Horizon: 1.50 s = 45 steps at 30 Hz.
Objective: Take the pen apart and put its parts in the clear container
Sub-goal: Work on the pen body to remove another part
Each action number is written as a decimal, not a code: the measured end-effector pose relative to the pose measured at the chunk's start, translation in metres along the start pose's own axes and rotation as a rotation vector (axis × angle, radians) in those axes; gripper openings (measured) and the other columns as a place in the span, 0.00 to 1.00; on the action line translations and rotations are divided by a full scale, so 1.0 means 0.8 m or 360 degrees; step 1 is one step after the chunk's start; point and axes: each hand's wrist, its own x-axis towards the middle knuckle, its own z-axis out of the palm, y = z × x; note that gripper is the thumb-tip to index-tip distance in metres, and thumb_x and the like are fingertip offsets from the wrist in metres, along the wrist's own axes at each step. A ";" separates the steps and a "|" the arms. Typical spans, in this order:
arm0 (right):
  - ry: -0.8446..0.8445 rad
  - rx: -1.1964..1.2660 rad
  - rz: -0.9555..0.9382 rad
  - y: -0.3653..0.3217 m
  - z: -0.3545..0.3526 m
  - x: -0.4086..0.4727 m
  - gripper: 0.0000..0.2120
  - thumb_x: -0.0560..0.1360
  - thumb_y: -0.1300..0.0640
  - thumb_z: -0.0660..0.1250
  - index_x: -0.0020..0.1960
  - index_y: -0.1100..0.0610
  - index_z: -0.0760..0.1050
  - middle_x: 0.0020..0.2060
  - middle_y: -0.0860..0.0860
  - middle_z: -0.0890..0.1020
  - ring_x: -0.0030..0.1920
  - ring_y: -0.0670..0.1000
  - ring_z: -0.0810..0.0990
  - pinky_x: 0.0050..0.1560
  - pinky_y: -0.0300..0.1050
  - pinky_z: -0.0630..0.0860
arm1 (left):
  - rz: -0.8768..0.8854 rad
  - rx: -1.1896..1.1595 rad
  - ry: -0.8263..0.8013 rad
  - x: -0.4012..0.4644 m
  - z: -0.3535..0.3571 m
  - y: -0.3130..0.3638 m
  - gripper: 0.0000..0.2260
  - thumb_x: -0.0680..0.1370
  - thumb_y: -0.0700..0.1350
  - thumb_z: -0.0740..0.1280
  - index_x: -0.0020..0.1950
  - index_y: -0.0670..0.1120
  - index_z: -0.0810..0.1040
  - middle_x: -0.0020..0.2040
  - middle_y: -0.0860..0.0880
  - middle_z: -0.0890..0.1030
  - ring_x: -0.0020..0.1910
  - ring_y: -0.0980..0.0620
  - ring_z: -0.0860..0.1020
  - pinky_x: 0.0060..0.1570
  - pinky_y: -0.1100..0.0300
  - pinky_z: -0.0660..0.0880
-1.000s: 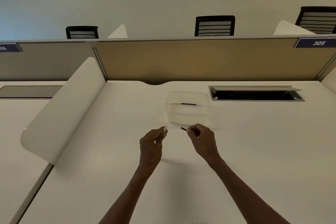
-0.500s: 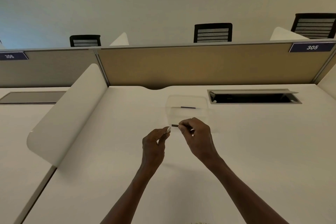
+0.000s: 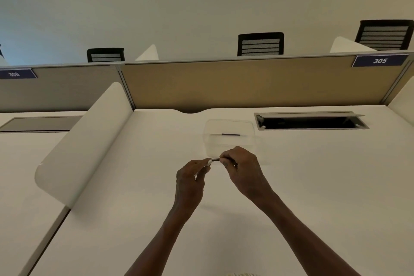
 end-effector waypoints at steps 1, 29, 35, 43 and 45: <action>-0.0024 -0.0028 -0.0025 0.001 -0.002 0.002 0.03 0.76 0.62 0.69 0.46 0.60 0.81 0.37 0.53 0.80 0.38 0.50 0.76 0.39 0.43 0.74 | 0.0045 0.0031 -0.0010 0.000 -0.001 0.000 0.15 0.74 0.31 0.70 0.56 0.46 0.84 0.47 0.53 0.84 0.47 0.62 0.81 0.47 0.69 0.76; -0.0294 0.0106 -0.0108 0.011 -0.009 0.015 0.04 0.71 0.59 0.74 0.46 0.56 0.84 0.36 0.50 0.84 0.36 0.42 0.76 0.39 0.32 0.72 | 0.0013 -0.0064 -0.0247 0.005 -0.003 0.001 0.11 0.77 0.40 0.70 0.57 0.51 0.84 0.42 0.54 0.82 0.44 0.53 0.79 0.42 0.59 0.75; -0.0402 0.0067 -0.0216 0.008 -0.012 0.010 0.06 0.73 0.62 0.71 0.50 0.58 0.83 0.37 0.51 0.83 0.37 0.46 0.78 0.39 0.37 0.73 | -0.0121 -0.0123 -0.0344 0.005 -0.012 0.005 0.10 0.77 0.41 0.70 0.55 0.53 0.85 0.40 0.53 0.81 0.42 0.54 0.77 0.37 0.65 0.68; -0.0411 -0.0492 -0.0578 0.001 -0.010 0.006 0.06 0.78 0.59 0.66 0.47 0.61 0.79 0.34 0.54 0.77 0.34 0.52 0.73 0.31 0.48 0.72 | -0.0071 -0.0059 -0.0423 0.015 -0.023 0.011 0.09 0.77 0.39 0.70 0.54 0.49 0.85 0.39 0.51 0.81 0.41 0.55 0.76 0.40 0.69 0.66; -0.0393 -0.0572 -0.0592 -0.001 -0.008 0.006 0.07 0.79 0.59 0.65 0.45 0.61 0.78 0.33 0.54 0.76 0.32 0.52 0.73 0.29 0.48 0.71 | -0.0065 -0.0053 -0.0391 0.016 -0.023 0.011 0.08 0.77 0.38 0.70 0.53 0.48 0.86 0.39 0.51 0.82 0.41 0.55 0.77 0.40 0.68 0.67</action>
